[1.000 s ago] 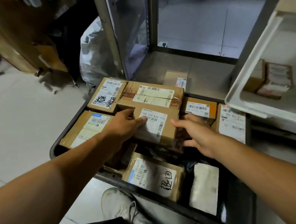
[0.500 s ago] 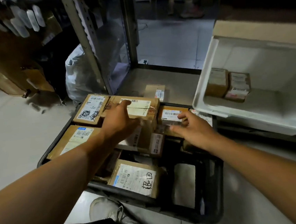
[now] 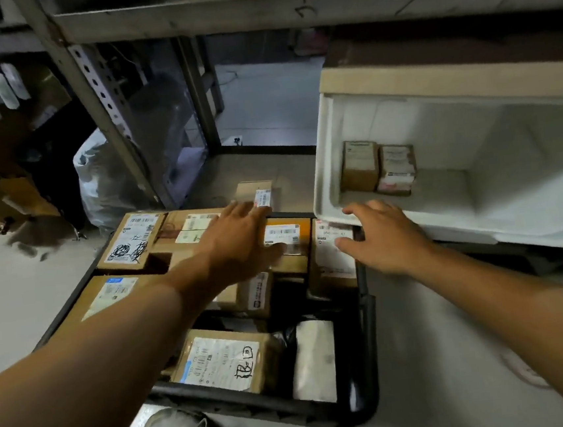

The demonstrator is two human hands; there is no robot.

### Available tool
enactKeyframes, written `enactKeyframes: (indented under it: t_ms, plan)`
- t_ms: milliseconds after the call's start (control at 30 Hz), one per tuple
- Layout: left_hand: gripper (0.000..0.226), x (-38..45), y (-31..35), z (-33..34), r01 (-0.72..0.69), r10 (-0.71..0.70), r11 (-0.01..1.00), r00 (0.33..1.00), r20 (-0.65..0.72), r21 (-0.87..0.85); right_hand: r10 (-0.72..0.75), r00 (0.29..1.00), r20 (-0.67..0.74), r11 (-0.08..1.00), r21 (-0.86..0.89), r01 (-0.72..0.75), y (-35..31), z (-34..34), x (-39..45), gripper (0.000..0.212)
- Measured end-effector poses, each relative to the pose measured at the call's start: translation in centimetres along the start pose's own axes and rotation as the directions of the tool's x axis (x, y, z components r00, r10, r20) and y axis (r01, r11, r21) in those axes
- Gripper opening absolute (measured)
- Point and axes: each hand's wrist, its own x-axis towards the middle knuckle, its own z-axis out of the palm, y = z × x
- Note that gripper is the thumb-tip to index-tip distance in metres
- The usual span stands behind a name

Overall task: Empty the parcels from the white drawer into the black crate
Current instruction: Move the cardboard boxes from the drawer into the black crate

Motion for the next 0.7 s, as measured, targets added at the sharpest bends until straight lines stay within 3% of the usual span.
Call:
enactKeyframes:
  t_ms: [133,300,467,700]
  plan:
    - [0.072,2.6,5.7,1.1,-0.192,0.188,0.978,0.981,0.058,0.080,0.079,0.996,-0.044,0.992,-0.094,-0.083,4.0,-2.0,0.7,0.065]
    - [0.068,6.2,12.0,3.7,-0.447,0.412,0.875,0.890,0.196,0.186,0.208,0.976,-0.064,0.967,-0.135,-0.216,9.8,-3.4,1.6,0.068]
    - [0.069,12.4,15.5,6.1,-0.362,0.340,0.927,0.922,0.184,0.097,0.288,0.955,-0.076,0.952,-0.086,-0.294,14.8,-3.3,4.8,0.071]
    - [0.060,24.0,16.3,9.9,-0.280,0.262,0.952,0.953,0.150,0.120,0.319,0.943,-0.095,0.948,0.006,-0.320,19.5,-1.7,13.6,0.069]
